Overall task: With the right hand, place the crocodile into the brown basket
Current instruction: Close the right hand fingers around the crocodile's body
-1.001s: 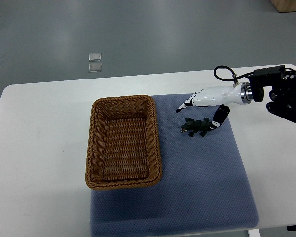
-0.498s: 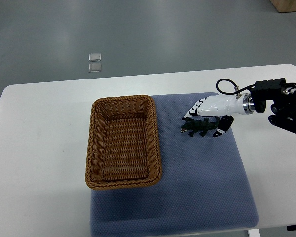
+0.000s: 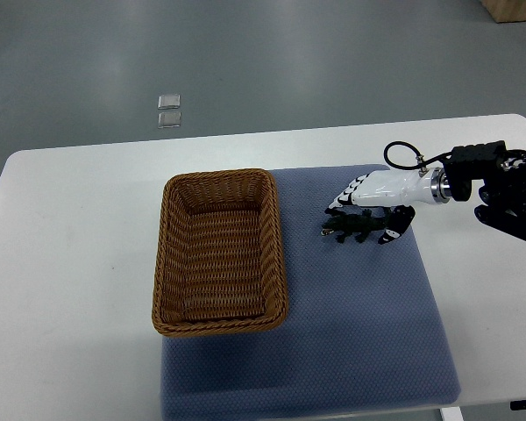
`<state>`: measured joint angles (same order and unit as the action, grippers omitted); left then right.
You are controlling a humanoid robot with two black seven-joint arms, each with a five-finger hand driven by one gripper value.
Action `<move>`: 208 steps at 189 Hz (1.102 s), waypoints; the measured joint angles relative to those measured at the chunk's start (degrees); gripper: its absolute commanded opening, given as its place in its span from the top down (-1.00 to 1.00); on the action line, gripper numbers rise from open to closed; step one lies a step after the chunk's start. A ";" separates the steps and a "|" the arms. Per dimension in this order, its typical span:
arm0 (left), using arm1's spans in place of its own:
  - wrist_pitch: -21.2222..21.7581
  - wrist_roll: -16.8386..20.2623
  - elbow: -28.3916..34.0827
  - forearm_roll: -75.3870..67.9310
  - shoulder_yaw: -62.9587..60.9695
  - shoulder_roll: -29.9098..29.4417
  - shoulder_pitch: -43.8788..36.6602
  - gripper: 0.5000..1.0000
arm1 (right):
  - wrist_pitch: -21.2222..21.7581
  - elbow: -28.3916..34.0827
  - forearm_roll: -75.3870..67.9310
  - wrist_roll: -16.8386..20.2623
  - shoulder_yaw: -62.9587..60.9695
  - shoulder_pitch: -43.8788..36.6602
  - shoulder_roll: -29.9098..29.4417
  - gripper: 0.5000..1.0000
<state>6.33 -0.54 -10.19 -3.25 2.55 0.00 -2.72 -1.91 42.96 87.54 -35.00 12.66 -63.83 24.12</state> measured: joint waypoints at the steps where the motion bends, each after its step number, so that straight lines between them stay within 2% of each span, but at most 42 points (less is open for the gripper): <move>1: 0.00 0.00 0.00 0.00 0.00 0.00 0.00 -1.00 | 0.00 -0.01 0.00 0.00 0.00 0.01 -0.04 -0.70; 87: 0.00 0.00 0.00 0.00 0.00 0.00 0.00 -1.00 | 0.26 -0.37 -0.09 0.00 0.05 0.05 -1.08 -0.65; 104: 0.00 0.00 0.00 0.00 0.00 0.00 0.00 -1.00 | 0.47 -0.41 -0.09 0.00 0.15 -0.06 -1.09 -0.57; 122: 0.00 0.01 0.00 0.00 0.00 0.00 0.00 -1.00 | 0.63 -0.42 -0.09 0.00 0.17 -0.21 -1.09 -0.30; 138: 0.00 0.01 0.00 0.00 0.00 0.00 0.00 -1.00 | 0.71 -0.61 -0.09 0.00 0.17 -0.30 -1.10 -0.22; 208: 0.00 0.02 0.00 0.00 0.00 0.00 0.00 -1.00 | 0.77 -1.92 -0.09 -0.01 0.22 0.18 -1.18 -0.14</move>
<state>6.33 -0.52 -10.19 -3.25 2.55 0.00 -2.72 -1.14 41.05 87.44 -35.01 12.89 -63.65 22.94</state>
